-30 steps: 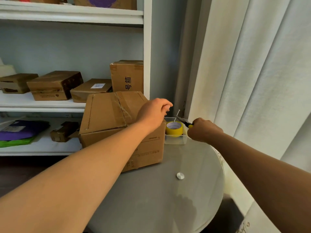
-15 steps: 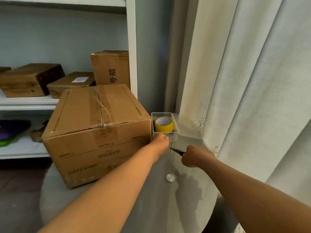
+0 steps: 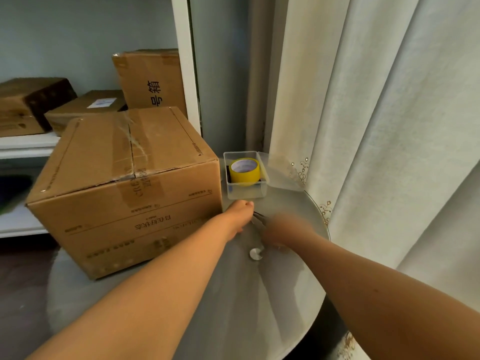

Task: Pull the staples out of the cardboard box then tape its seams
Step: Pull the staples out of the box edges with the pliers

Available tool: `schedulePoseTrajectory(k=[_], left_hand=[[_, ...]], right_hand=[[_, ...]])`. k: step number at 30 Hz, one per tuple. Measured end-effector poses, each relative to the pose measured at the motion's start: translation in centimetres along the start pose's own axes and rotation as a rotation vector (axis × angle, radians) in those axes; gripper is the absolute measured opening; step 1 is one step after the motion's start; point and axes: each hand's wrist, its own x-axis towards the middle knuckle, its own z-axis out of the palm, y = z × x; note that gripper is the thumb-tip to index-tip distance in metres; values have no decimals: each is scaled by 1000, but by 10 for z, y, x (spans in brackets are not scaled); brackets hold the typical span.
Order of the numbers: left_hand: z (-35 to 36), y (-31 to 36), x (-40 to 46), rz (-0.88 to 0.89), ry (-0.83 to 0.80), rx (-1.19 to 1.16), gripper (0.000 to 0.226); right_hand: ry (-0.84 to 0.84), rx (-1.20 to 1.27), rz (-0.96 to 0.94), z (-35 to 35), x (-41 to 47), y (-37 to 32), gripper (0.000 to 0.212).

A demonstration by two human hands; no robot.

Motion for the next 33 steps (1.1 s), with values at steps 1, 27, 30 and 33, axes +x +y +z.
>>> schedulePoseTrajectory(k=[1, 27, 30, 33], left_hand=[[-2, 1, -2, 0, -1, 5, 40], [-201, 22, -148, 67, 390, 929, 48], [-214, 16, -158, 97, 316, 940, 46], [-221, 17, -163, 120, 274, 971, 39]], right_hand=[[1, 18, 5, -1, 0, 0, 36], [358, 599, -205, -75, -71, -134, 50], [341, 588, -205, -70, -70, -148, 47], [320, 629, -180, -74, -61, -151, 48]])
